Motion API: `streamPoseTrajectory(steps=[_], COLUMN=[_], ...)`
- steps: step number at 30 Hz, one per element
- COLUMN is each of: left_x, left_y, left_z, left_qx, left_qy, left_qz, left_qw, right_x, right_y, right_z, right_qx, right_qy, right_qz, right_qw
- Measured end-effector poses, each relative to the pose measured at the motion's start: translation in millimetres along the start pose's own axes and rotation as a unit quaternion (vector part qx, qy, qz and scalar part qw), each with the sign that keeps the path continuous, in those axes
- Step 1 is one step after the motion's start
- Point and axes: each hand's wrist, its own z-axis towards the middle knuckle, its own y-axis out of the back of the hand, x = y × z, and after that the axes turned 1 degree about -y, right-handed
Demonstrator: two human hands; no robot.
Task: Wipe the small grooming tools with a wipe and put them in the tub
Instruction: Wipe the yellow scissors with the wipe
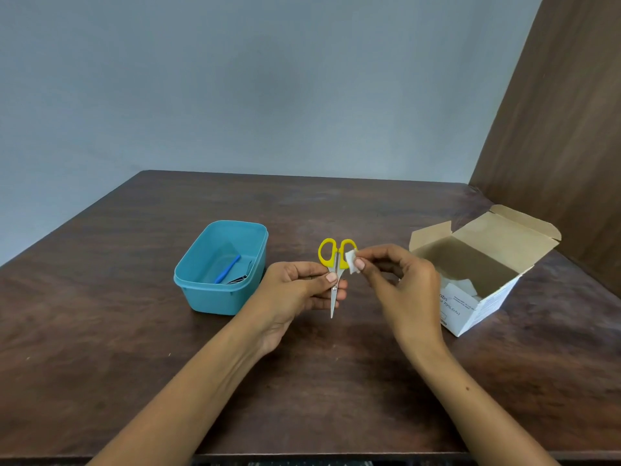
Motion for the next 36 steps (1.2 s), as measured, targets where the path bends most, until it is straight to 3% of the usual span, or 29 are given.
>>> streamPoseTrajectory(steps=[6,16,21,25,31,36], left_x=[0.1,-0.1,-2.0,-7.0,-27.4,-57.8], left_y=[0.0,0.2,0.9,0.1,1.8,24.8], left_z=[0.4,-0.8,-0.4,-3.5,-14.1,-23.2], left_qx=[0.009,0.006,0.009,0.008,-0.007,-0.073], left_qy=[0.023,0.022,0.035,0.027,-0.004,-0.065], left_qz=[-0.023,-0.04,-0.03,0.002,0.054,0.112], left_qw=[0.999,0.999,0.999,1.0,0.999,0.989], right_x=[0.3,-1.9,0.3,1.1,0.4,10.9], right_y=[-0.1,-1.7,7.1,7.0,6.1,-2.7], right_z=[4.1,-0.1,1.9,0.0,2.0,3.1], right_qx=[-0.001,0.1,0.157,0.105,0.057,0.065], right_qy=[-0.045,0.023,-0.05,-0.106,-0.094,-0.068], right_qz=[0.075,-0.043,0.085,0.169,0.124,0.099], right_qw=[0.996,0.994,0.983,0.974,0.986,0.991])
